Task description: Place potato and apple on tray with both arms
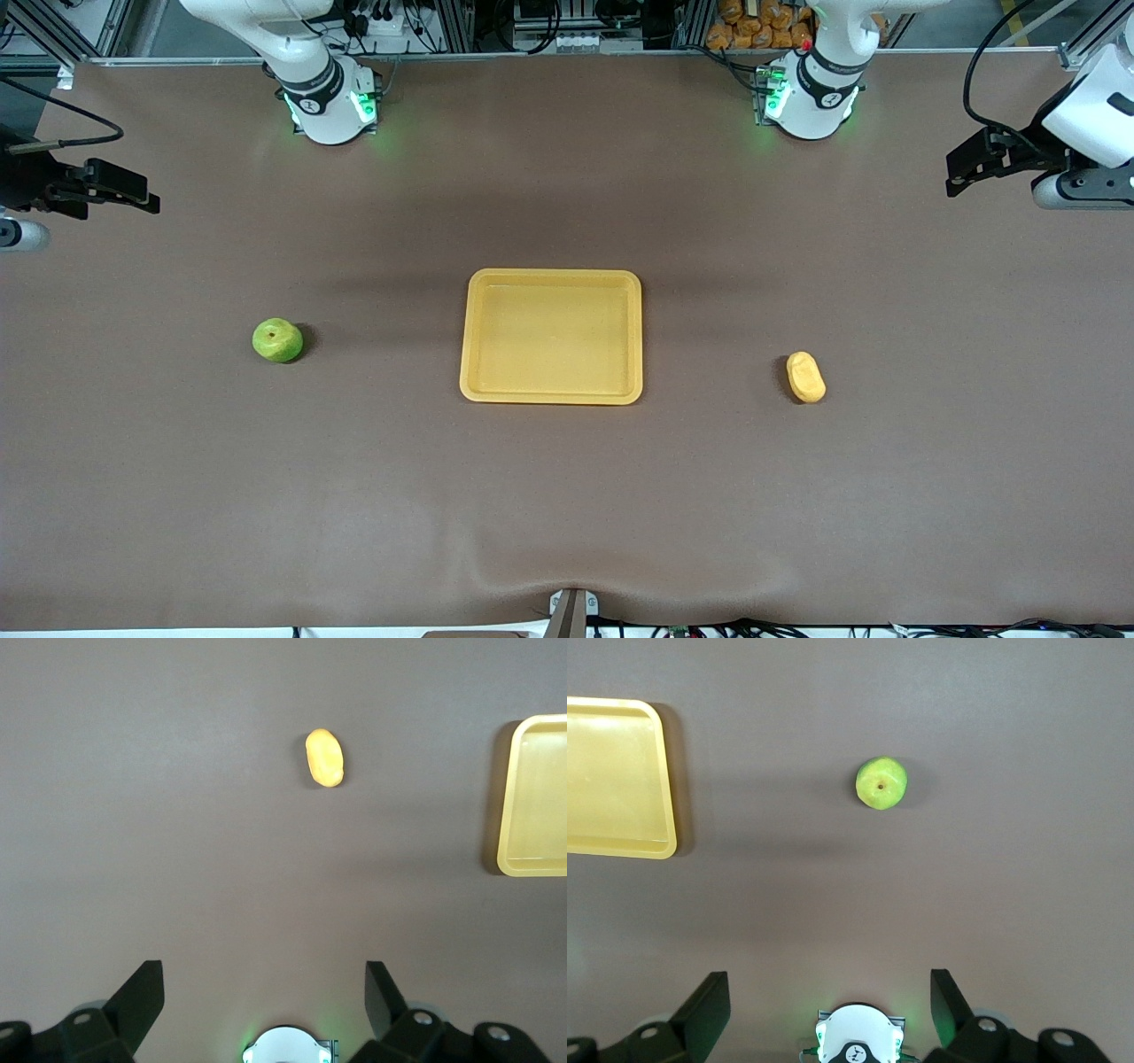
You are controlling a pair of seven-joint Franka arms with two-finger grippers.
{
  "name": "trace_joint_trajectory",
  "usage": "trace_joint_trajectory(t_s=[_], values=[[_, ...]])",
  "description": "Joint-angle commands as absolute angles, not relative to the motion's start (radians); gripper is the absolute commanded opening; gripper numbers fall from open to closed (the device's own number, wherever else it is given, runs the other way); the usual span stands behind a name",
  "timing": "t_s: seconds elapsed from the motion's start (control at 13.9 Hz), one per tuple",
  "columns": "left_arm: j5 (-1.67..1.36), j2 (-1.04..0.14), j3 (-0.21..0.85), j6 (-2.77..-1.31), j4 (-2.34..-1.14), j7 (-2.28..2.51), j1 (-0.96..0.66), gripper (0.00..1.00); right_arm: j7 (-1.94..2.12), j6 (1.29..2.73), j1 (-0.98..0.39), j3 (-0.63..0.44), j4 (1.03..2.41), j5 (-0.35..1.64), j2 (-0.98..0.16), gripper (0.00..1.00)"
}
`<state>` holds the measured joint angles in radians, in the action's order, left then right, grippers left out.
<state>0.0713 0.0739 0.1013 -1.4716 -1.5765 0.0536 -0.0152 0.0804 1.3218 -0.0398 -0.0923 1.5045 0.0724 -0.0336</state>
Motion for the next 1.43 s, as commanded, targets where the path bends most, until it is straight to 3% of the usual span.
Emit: trace_joint_trajectory(t_s=[0.0, 1.36], values=[[0.051, 0.061, 0.1, -1.463, -1.552, 0.068, -0.012, 1.0, 0.089, 1.328, -0.041, -0.087, 1.5, 0.061, -0.043, 1.0], [0.032, 0.052, 0.097, -1.462, -1.559, 0.137, -0.008, 1.0, 0.09, 1.328, -0.037, -0.087, 1.508, 0.054, -0.043, 1.0]])
